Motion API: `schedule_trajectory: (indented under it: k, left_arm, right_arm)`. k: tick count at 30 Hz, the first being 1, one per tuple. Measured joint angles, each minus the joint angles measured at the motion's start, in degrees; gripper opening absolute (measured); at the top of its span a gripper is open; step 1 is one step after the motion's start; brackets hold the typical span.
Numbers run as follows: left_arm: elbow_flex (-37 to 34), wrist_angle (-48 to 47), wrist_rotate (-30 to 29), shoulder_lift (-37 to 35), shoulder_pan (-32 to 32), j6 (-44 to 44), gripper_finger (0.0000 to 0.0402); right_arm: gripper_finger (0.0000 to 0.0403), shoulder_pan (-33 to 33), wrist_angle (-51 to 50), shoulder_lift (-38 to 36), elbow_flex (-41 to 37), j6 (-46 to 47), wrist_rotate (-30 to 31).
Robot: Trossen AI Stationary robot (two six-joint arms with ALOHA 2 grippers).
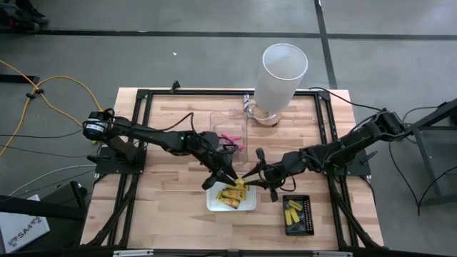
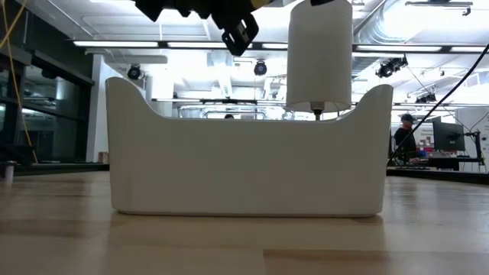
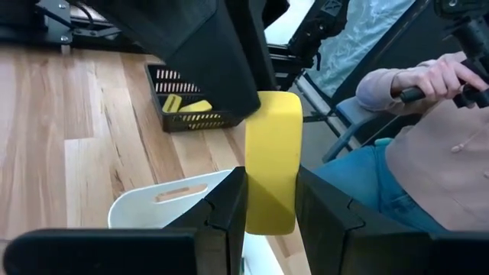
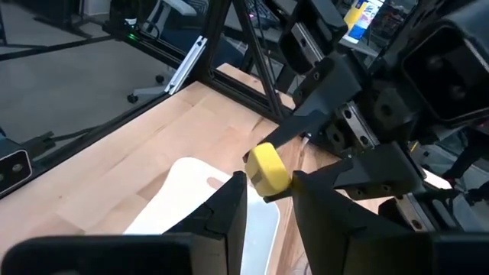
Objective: Pick & Place School Supplies
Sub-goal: Put the yellow eraser into the black bin
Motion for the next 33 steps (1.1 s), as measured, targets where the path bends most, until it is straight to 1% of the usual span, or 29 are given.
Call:
schedule_trajectory:
  k: [5, 11, 15, 25, 31, 33]
  left_arm:
    - [0.0, 0.3, 0.03, 0.0, 0.24, 0.63, 0.0092]
    - [0.0, 1.71, 0.0, 0.0, 0.37, 0.99, 0.0092]
    - [0.0, 2.15, -0.15, 0.0, 0.46, 2.34, 0.0092]
    - [0.0, 3.1, -0.78, 0.01, 1.2, 2.53, 0.0092]
    - [0.04, 7.35, 0.01, 1.98, 1.51, 2.51, 0.0092]
    - [0.04, 7.03, 0.44, 2.22, 1.64, 2.42, 0.0092]
  right_arm:
    - [0.0097, -0.01, 0.85, 0.0, 0.0, -0.33, -0.16]
    - [0.0097, -0.84, 2.26, 0.0, 0.0, -0.38, -2.03]
    - [0.0097, -1.76, 2.56, 0.0, 0.0, -0.36, -4.32]
    - [0.0097, -1.92, 3.04, -0.02, -0.02, -0.36, -4.26]
    - [0.0097, -1.89, 3.06, -0.04, -0.09, -0.34, -4.36]
    - [0.0097, -1.88, 2.86, -0.04, -0.11, -0.34, -4.29]
